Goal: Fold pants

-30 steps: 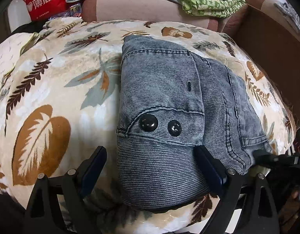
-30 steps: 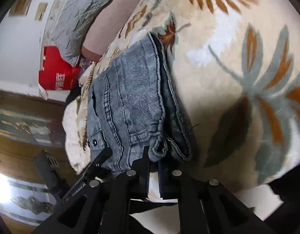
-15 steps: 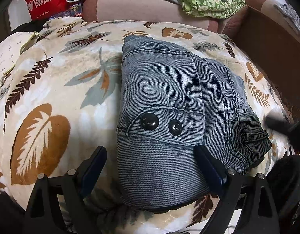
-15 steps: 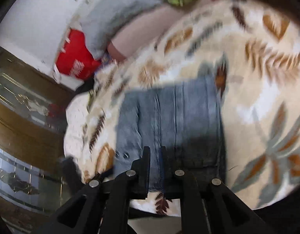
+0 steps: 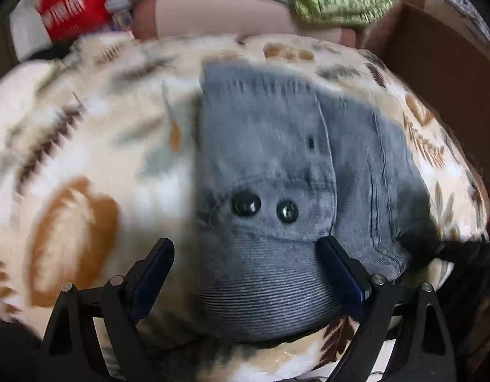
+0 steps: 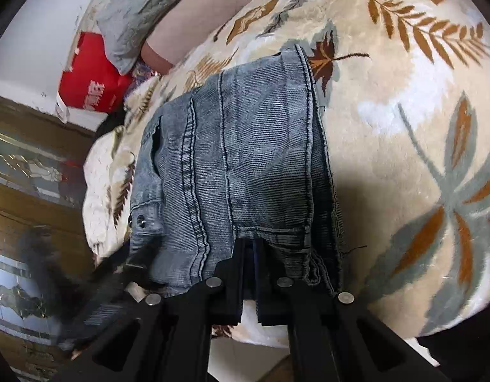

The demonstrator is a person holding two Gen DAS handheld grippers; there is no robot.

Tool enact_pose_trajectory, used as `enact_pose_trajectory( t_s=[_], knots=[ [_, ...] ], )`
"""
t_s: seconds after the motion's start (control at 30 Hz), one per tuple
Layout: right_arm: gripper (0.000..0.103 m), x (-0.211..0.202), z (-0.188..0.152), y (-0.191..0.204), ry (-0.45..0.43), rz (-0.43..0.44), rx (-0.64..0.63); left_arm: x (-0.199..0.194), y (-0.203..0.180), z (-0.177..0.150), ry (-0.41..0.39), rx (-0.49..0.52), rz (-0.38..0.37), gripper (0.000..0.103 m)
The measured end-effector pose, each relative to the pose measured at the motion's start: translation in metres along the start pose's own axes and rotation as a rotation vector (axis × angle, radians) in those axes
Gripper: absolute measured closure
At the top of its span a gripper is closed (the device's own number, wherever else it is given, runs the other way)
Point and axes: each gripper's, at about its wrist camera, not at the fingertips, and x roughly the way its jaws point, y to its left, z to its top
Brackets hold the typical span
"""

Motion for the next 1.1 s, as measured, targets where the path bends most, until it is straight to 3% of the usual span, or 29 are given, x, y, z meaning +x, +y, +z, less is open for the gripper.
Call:
enact_pose_trajectory(
  t_s=[0.13,0.3,0.37,0.47,0.53,0.7,0.83,0.9,0.93,1.0,1.1],
  knots=[
    [0.092,-0.032,0.017,0.025,-0.054,-0.025,-0.069,-0.002,-0.001,0.001,-0.01,0.016,0.011,0.008],
    [0.092,-0.035,0.075,0.057,-0.131,0.001,-0.146,0.0,0.004,0.0,-0.006,-0.005,-0.006,0.005],
    [0.091,-0.001,0.102,0.054,-0.076,0.021,-0.124,0.002,0.006,0.001,-0.006,-0.011,-0.012,0.005],
    [0.095,0.064,0.123,0.019,0.062,-0.027,-0.046,0.004,0.007,0.001,-0.008,-0.014,-0.016,0.005],
    [0.097,0.066,0.124,0.011,0.047,0.029,0.006,0.004,0.008,0.0,-0.009,-0.017,-0.025,0.004],
    [0.092,0.026,0.102,0.039,-0.007,-0.04,-0.113,0.006,0.011,0.0,-0.012,-0.031,-0.03,0.001],
    [0.09,0.001,0.063,0.042,-0.04,-0.028,-0.156,0.006,0.011,0.0,-0.012,-0.036,-0.028,0.001],
    [0.085,0.016,0.05,0.022,0.015,-0.091,-0.164,0.004,0.011,0.002,-0.006,-0.044,-0.036,0.001],
    [0.085,0.024,0.045,0.012,0.027,-0.07,-0.154,0.001,0.011,0.002,-0.006,-0.052,-0.039,0.002],
    [0.085,0.016,0.046,0.01,0.019,-0.04,-0.123,-0.012,0.012,0.005,-0.039,-0.054,-0.034,0.002],
    [0.085,0.002,0.054,0.036,0.01,-0.102,-0.201,-0.031,0.015,0.009,-0.117,-0.065,-0.011,0.002]
  ],
)
